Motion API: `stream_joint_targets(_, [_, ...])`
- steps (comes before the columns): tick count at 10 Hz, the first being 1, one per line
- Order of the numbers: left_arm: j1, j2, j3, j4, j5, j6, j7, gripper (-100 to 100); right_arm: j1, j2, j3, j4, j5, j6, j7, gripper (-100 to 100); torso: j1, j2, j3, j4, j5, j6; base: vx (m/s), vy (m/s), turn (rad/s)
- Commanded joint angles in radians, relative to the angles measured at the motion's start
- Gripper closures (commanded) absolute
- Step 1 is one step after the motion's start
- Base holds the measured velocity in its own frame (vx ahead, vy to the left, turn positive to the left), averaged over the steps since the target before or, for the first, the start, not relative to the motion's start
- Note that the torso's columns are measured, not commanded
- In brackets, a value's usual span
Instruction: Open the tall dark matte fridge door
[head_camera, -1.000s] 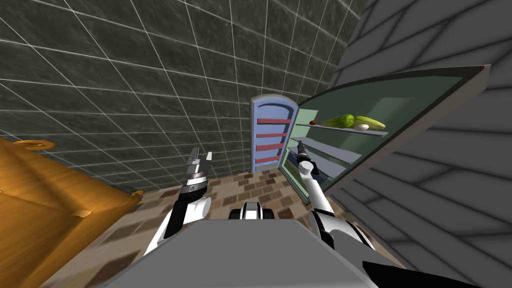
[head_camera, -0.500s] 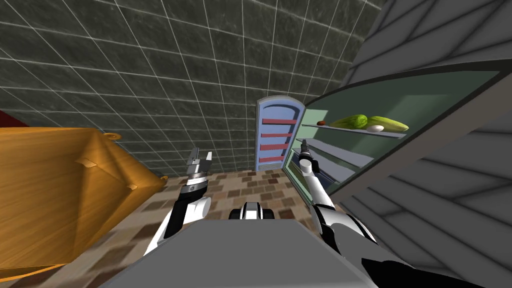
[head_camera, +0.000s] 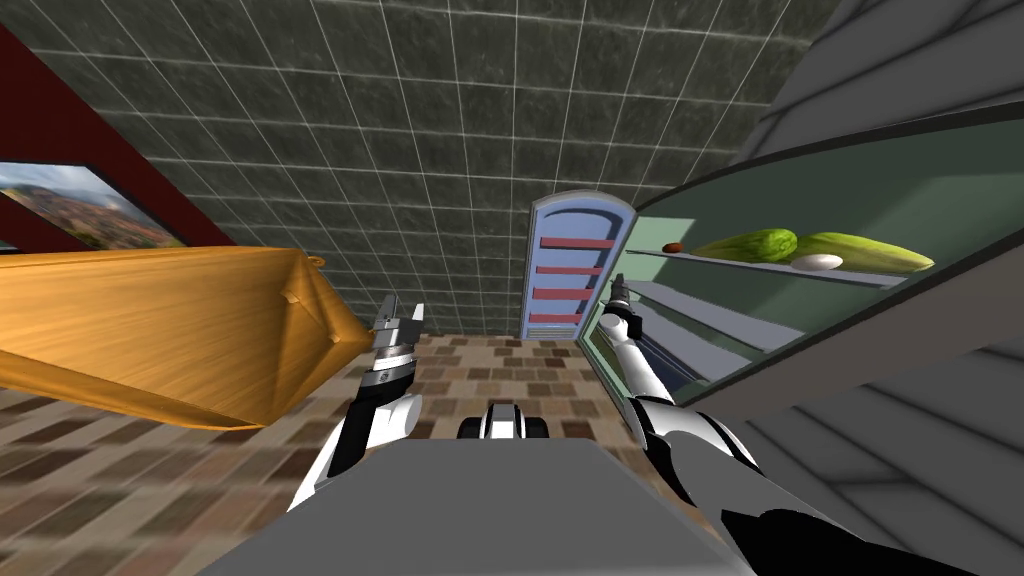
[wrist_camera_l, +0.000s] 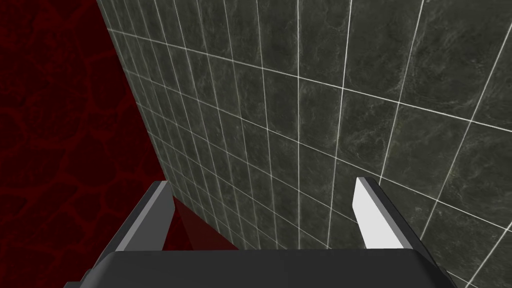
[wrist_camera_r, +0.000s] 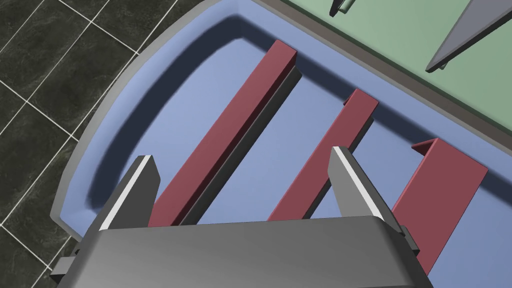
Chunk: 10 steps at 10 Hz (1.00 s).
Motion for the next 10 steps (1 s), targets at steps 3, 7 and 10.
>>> stream_joint_targets(3, [0.0,0.0,0.0,0.0,0.0,0.0,0.0,0,-0.041,-0.031,-0.031,0.021,0.003,0.041,-0.004,-100,0.002,-0.006,-0.004,-0.002,0.001,0.0,-0.008,0.035,-0.044])
stream_joint_targets(7, [0.0,0.0,0.0,0.0,0.0,0.0,0.0,0,-0.093,-0.073,-0.061,0.046,-0.025,0.109,0.017,-100,0.0,-0.001,-0.001,0.0,0.0,0.0,0.009,0.059,-0.033])
stream_joint_targets(10, [0.0,0.0,0.0,0.0,0.0,0.0,0.0,0,-0.094,-0.079,-0.062,0.049,-0.027,0.114,0.013,0,-0.001,-0.002,-0.001,-0.001,0.0,0.0,0.001,0.019,-0.011])
